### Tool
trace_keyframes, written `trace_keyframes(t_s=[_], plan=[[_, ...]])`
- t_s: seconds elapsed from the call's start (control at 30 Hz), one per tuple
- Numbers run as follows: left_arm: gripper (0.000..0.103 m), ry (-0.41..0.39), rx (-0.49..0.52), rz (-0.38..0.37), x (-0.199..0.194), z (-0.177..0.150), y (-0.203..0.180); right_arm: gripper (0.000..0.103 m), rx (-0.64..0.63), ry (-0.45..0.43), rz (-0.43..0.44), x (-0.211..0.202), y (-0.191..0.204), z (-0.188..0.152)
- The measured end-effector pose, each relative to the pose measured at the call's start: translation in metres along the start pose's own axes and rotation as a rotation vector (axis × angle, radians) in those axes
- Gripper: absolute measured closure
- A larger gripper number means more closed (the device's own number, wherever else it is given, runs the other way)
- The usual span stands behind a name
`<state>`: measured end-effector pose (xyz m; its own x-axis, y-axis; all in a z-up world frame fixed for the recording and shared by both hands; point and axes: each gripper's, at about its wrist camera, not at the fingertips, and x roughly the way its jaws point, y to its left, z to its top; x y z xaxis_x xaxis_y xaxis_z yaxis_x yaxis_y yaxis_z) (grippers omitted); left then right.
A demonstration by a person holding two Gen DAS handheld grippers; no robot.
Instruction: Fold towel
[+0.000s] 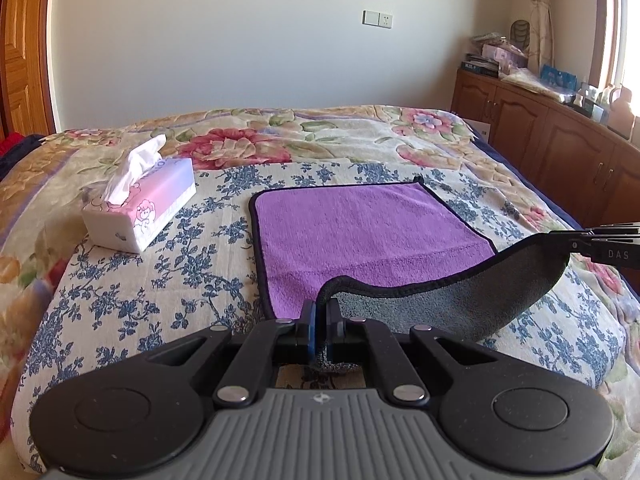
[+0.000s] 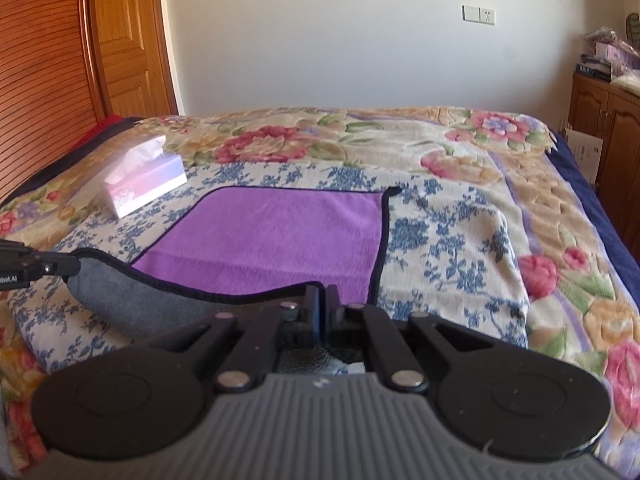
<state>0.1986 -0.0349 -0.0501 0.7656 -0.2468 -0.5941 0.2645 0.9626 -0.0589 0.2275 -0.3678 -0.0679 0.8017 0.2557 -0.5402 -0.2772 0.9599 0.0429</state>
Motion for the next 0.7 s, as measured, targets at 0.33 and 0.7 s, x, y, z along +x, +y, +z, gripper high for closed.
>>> trace_keyframes(t_s=[0.33, 0.7], plan=[[0.097, -0.001, -0.005, 0.007, 0.009, 0.01, 0.002, 0.1, -0.045, -0.02, -0.011, 0.009, 0.002, 0.012], [0.097, 0.008, -0.016, 0.003, 0.024, 0.019, 0.009, 0.1, -0.076, -0.028, -0.029, 0.023, -0.001, 0.021]])
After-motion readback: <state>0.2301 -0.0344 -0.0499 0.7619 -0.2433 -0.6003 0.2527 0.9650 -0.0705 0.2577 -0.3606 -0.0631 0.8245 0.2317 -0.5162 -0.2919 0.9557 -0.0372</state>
